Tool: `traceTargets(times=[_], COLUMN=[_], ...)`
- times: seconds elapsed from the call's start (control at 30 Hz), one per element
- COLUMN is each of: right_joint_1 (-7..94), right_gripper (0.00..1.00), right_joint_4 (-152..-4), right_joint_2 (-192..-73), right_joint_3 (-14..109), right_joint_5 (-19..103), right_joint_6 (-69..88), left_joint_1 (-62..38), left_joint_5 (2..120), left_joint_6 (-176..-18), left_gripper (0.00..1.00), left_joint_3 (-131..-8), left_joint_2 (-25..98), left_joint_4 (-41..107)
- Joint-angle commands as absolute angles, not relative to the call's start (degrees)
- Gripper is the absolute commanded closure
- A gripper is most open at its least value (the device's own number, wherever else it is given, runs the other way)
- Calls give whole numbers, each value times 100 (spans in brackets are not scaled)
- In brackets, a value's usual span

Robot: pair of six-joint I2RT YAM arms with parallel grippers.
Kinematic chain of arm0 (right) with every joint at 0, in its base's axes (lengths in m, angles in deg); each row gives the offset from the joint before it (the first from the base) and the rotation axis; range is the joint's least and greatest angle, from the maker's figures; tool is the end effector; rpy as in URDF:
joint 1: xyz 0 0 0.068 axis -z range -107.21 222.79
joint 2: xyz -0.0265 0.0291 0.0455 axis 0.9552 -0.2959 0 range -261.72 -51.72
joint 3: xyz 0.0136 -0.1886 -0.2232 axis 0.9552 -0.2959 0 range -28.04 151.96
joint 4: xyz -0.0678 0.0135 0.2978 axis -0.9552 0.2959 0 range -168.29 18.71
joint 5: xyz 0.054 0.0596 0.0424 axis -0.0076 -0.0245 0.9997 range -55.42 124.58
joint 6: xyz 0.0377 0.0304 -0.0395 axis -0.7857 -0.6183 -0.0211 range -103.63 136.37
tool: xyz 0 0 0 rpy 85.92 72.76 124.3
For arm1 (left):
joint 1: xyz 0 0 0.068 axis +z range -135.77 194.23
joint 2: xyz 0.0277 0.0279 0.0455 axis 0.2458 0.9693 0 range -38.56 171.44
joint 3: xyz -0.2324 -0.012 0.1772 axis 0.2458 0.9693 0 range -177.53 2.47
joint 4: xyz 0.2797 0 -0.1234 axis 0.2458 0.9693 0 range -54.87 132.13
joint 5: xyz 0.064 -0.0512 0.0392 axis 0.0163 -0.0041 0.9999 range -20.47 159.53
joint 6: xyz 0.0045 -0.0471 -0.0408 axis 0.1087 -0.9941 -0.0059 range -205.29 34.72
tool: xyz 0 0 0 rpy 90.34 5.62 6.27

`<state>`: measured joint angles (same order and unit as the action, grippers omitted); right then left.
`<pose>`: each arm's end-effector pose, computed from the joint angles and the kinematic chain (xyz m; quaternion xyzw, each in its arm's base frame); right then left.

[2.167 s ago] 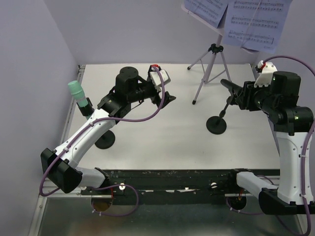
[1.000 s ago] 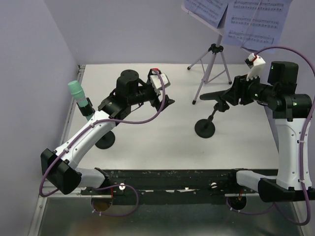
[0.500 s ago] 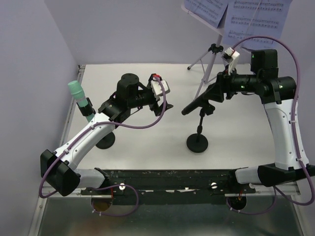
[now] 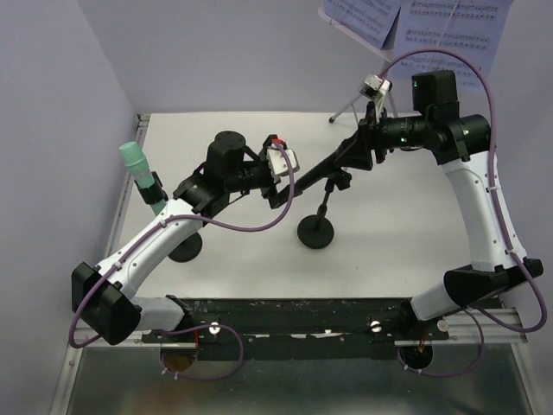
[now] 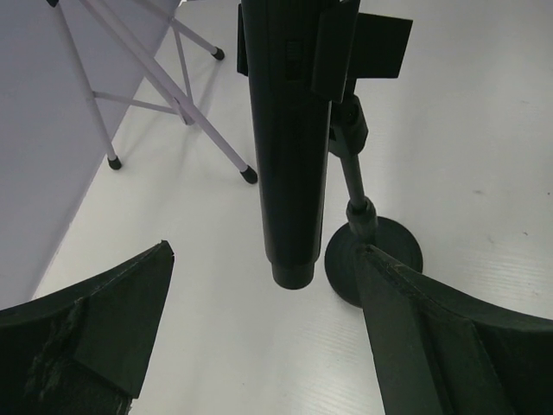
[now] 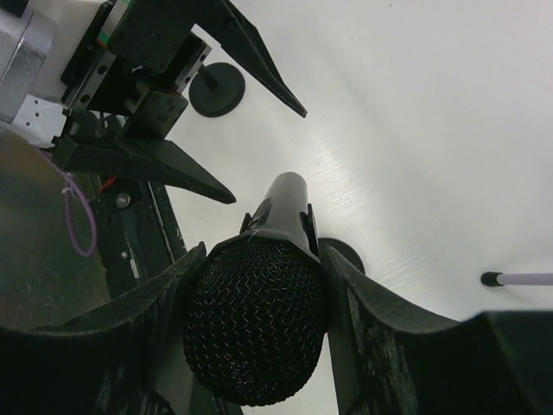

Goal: Pack up the instrument practice props

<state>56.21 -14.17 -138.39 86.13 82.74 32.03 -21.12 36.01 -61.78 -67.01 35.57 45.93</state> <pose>0.2960 0.1250 0.5222 -0.4026 0.7327 0.3678 0.4072 0.2681 -0.2224 0.3928 0.5264 0.5779 -0.2881 0.5531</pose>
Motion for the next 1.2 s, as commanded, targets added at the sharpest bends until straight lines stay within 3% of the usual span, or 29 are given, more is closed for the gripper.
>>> traceTargets(times=[0.0, 0.1, 0.17, 0.23, 0.33, 0.4, 0.47, 0.67, 0.87, 1.17], right_joint_1=[5574, 5565, 5565, 5547, 5547, 5539, 5556, 5547, 5609, 6004], right_gripper=[100, 99, 90, 61, 29, 11, 0, 0, 0, 4], right_joint_4=[-1913, -1966, -2010, -2010, -2010, -2002, -1993, -1993, -2002, -2325], right_joint_2=[-13873, -13890, -13873, -13873, -13821, -13777, -13671, -13118, -11967, -11491], right_joint_3=[8271, 7999, 7849, 7787, 7830, 7944, 8015, 7788, 6602, 5214], right_joint_5=[8959, 9161, 9179, 9022, 8907, 8889, 8846, 8354, 8020, 8783], right_joint_6=[3649, 3789, 3895, 3904, 3939, 3869, 3860, 3948, 4458, 4765], left_joint_1=[-2075, -2058, -2049, -2040, -2022, -2014, -2014, -2014, -1996, -1952], left_joint_5=[3516, 3507, 3473, 3411, 3244, 3191, 3200, 3182, 3068, 2901], left_joint_6=[-6024, -5954, -5918, -5901, -5935, -6119, -6261, -6349, -6174, -6085], left_gripper=[3, 3, 3, 3, 4, 5, 5, 8, 11, 6], left_joint_3=[-6617, -6688, -6688, -6732, -7003, -7022, -6952, -6995, -7066, -7022], left_joint_2=[3544, 3606, 3632, 3694, 3930, 4010, 4046, 4265, 4327, 4274], left_joint_4=[4857, 4998, 5024, 5103, 5436, 5385, 5166, 4857, 5076, 5095])
